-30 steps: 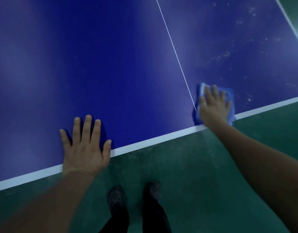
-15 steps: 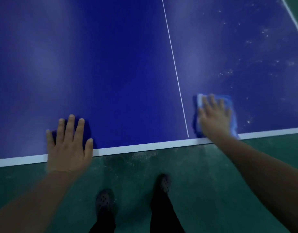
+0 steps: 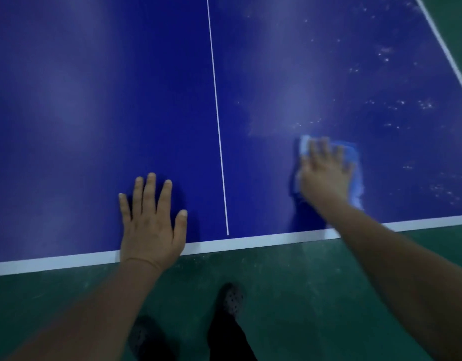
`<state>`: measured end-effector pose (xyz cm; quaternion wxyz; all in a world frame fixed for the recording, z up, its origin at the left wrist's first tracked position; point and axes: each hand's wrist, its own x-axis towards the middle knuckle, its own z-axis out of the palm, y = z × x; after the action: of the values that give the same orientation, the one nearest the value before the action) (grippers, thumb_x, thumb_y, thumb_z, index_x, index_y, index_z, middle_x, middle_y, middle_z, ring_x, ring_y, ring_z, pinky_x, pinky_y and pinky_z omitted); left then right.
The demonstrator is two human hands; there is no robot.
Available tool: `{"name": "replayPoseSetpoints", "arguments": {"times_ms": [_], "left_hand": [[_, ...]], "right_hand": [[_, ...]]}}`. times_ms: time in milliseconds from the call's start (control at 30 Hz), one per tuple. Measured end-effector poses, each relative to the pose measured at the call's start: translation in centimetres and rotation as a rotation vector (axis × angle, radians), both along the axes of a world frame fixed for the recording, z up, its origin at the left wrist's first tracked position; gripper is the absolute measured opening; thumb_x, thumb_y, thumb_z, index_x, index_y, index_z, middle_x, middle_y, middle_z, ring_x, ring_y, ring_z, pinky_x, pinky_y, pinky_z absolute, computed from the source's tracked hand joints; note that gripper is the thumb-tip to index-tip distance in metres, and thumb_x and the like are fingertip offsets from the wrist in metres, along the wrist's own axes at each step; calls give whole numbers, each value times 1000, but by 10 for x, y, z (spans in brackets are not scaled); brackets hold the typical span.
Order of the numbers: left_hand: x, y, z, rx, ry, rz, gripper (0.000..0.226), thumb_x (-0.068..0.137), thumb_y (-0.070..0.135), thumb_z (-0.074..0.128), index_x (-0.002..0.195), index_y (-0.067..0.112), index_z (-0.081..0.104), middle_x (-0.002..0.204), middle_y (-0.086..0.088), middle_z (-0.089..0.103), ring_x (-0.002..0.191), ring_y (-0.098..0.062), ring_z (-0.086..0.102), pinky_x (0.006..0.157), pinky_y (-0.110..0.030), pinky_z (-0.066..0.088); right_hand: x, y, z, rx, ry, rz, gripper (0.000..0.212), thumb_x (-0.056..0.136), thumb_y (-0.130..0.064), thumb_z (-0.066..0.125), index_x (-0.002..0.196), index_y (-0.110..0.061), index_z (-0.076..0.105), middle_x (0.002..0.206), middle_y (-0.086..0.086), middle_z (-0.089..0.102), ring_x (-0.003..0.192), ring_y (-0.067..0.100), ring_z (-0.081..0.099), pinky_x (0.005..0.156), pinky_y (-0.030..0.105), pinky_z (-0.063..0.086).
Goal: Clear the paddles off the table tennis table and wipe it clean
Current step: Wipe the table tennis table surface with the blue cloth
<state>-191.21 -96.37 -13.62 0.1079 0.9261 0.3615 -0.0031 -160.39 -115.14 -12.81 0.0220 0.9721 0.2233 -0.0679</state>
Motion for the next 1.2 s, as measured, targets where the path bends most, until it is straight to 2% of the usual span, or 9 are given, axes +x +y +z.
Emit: {"name": "replayPoseSetpoints", "arguments": {"times_ms": [133, 300, 367, 600, 667, 833, 900, 1033, 1200], "left_hand": [[-1, -2, 2, 0, -39, -25, 69, 98, 50, 22, 153, 9, 32, 163, -14, 20, 153, -29, 9, 123, -54, 0], [-1, -2, 2, 6, -38, -50, 67, 98, 48, 24, 148, 7, 41, 159, -15, 29, 150, -32, 18, 122, -56, 6], [-1, -3, 2, 4, -36, -51, 66, 98, 48, 24, 148, 7, 42, 159, -14, 30, 150, -32, 18, 122, -56, 6], [1, -3, 3, -3, -13, -41, 66, 98, 47, 24, 149, 8, 39, 160, -14, 28, 151, -31, 16, 123, -54, 4], [1, -3, 3, -6, -11, -41, 66, 98, 46, 24, 148, 8, 40, 159, -15, 28, 150, -32, 17, 122, -56, 5], [3, -3, 6, -2, 4, -42, 65, 97, 45, 25, 147, 7, 41, 158, -16, 30, 150, -33, 18, 122, -57, 7], [4, -2, 5, -5, 14, -45, 66, 97, 45, 24, 147, 7, 41, 158, -16, 30, 150, -33, 18, 122, -57, 7], [3, -2, 4, -8, 40, -48, 65, 98, 45, 24, 148, 8, 42, 159, -15, 29, 150, -33, 19, 121, -59, 10], [1, 0, 1, -2, 63, -54, 63, 98, 44, 26, 147, 9, 45, 159, -13, 32, 150, -31, 22, 119, -60, 14]], "right_hand": [[12, -34, 10, 133, 101, -491, 56, 104, -45, 12, 158, -34, 8, 167, -3, 0, 152, 33, -2, 117, 65, 1], [-113, 1, -9, 102, 75, 467, 57, 100, -49, 21, 153, -32, 32, 163, -2, 25, 151, 34, 16, 118, 61, 8], [-86, -21, -5, 80, 126, 572, 58, 99, -50, 21, 153, -33, 32, 162, -3, 26, 151, 32, 16, 118, 61, 10], [32, -81, 16, 108, 94, -516, 56, 104, -47, 13, 158, -35, 4, 167, -6, -4, 153, 31, -6, 118, 64, -2], [-5, -44, 11, 113, 94, -370, 56, 104, -45, 17, 159, -35, 9, 167, -4, 2, 153, 33, -2, 117, 64, -1], [-100, 7, 2, 80, 176, 698, 57, 100, -52, 22, 154, -34, 30, 163, -4, 23, 152, 32, 11, 119, 63, 4], [-57, -1, 3, 75, 149, 645, 60, 98, -54, 20, 153, -34, 32, 163, -5, 25, 152, 31, 15, 117, 65, 11], [17, -23, 8, 13, 150, -15, 60, 100, -51, 12, 158, -36, 10, 167, -7, 2, 153, 27, -4, 120, 60, 1], [-66, 34, 1, 41, 48, 342, 61, 99, -50, 17, 154, -28, 31, 164, 1, 23, 151, 35, 13, 118, 63, 8]]}}
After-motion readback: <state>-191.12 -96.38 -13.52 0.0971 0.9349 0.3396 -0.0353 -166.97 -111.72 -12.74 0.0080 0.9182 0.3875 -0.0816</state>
